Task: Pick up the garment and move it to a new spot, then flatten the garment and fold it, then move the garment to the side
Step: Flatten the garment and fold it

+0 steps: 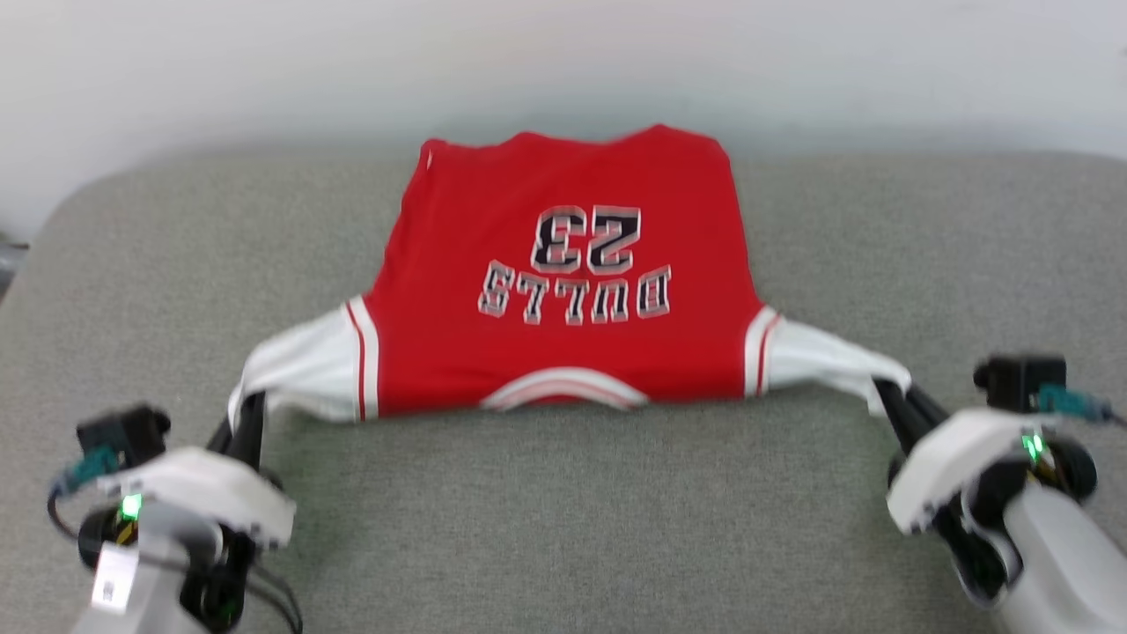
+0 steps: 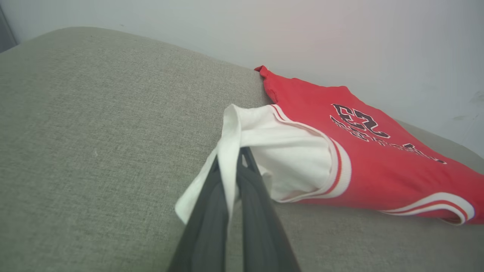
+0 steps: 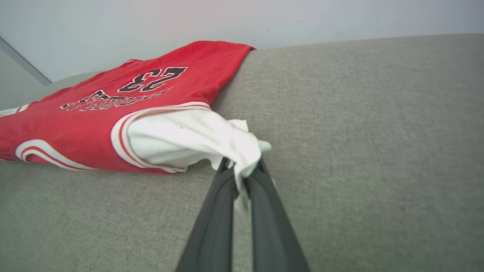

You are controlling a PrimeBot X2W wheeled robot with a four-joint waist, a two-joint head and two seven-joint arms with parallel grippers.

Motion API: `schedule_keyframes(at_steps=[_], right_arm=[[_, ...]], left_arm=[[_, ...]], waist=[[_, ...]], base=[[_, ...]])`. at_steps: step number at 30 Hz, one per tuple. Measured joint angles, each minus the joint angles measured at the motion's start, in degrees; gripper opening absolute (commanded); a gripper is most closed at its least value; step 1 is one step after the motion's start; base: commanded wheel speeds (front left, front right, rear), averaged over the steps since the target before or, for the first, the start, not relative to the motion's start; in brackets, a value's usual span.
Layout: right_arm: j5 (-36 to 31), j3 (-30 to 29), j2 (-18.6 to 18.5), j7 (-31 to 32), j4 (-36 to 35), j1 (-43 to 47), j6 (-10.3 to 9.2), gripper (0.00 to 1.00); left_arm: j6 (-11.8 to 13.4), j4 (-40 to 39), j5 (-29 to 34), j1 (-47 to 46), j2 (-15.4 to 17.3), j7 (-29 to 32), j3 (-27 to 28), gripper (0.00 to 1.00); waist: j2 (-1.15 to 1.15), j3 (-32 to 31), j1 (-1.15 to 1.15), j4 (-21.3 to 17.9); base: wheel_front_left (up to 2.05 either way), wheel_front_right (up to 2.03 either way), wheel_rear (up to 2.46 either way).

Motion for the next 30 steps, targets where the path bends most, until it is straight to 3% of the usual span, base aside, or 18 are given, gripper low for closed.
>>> schedule_keyframes(at_steps=[4, 11, 18, 24, 25, 26, 27, 30], right_arm=[[-1.09, -2.81, -0.59, 2.66, -5.42, 8.51, 0.00, 0.00], [-7.02, -13.03, 1.12, 9.91, -16.71, 24.30, 0.02, 0.00], [-15.46, -22.93, 8.99, 20.60, -30.96, 39.49, 0.02, 0.00], [-18.76, -25.82, 13.56, 26.16, -36.54, 45.71, 0.02, 0.00], [-19.08, -25.75, 13.82, 26.60, -36.50, 45.84, 0.02, 0.15], [-19.07, -25.74, 14.01, 26.62, -36.42, 45.82, 0.01, 0.50], [-18.66, -25.83, 14.13, 26.83, -36.21, 45.73, 0.01, 1.00], [-18.36, -25.63, 14.43, 25.53, -36.16, 44.96, -0.01, 1.00]], left_arm=[[2.18, -5.68, -0.78, 8.17, 1.25, 0.86, 0.29, 0.00], [8.64, -20.17, -2.53, 22.76, 3.99, 3.66, 1.75, 0.00], [14.88, -32.70, -5.10, 36.38, 6.34, 7.33, 3.57, 0.00], [17.44, -37.52, -6.03, 40.91, 6.35, 8.27, 3.80, 0.00], [17.81, -37.87, -5.56, 40.96, 6.35, 8.29, 3.46, 0.00], [18.19, -38.12, -4.88, 40.92, 6.35, 8.26, 3.05, 0.00], [18.38, -38.40, -4.12, 40.79, 6.30, 8.13, 2.53, 0.00], [19.45, -38.78, -2.41, 39.47, 5.30, 7.47, 1.24, 0.00]], waist=[[0.00, -2.94, 0.00, 0.14], [0.00, -6.31, 0.00, 0.18], [0.00, -7.60, 0.01, -0.19], [0.00, -7.68, 0.01, 0.08], [0.00, -7.63, 0.01, 0.13], [0.00, -7.58, 0.01, 0.23], [0.00, -7.55, 0.01, 0.36], [0.00, -7.48, 0.01, 1.10]], base=[[0.00, 0.00, 0.00], [0.00, 0.00, 0.00], [0.00, 0.00, 0.00], [0.00, 0.00, 0.00], [0.00, 0.00, 0.00], [0.00, 0.00, 0.00], [0.00, 0.00, 0.00], [0.00, 0.00, 0.00]])
